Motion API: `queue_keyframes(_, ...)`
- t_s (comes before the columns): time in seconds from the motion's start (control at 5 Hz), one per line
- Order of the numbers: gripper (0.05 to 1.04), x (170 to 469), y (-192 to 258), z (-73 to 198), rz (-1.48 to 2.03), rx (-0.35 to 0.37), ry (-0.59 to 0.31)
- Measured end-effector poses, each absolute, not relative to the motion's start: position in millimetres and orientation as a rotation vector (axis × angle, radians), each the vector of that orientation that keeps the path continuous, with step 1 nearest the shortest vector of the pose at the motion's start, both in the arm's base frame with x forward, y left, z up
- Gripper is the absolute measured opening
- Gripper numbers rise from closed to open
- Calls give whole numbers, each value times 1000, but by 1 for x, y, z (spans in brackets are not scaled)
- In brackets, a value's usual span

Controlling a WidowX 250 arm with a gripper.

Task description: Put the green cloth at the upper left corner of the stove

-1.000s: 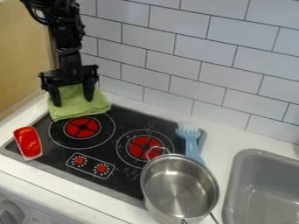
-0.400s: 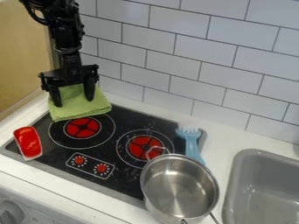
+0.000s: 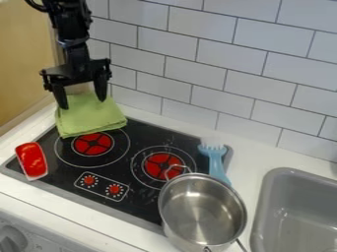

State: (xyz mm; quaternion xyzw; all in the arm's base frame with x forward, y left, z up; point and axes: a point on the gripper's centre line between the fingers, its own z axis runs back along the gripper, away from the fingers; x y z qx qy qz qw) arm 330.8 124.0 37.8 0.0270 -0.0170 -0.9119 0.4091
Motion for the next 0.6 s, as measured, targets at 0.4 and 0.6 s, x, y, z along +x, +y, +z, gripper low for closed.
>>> queue_keyframes(0.4, 999, 312, 112, 65, -2318, 129, -81)
queue_keyframes(0.6, 999, 312, 112, 67, -2318, 134, -81)
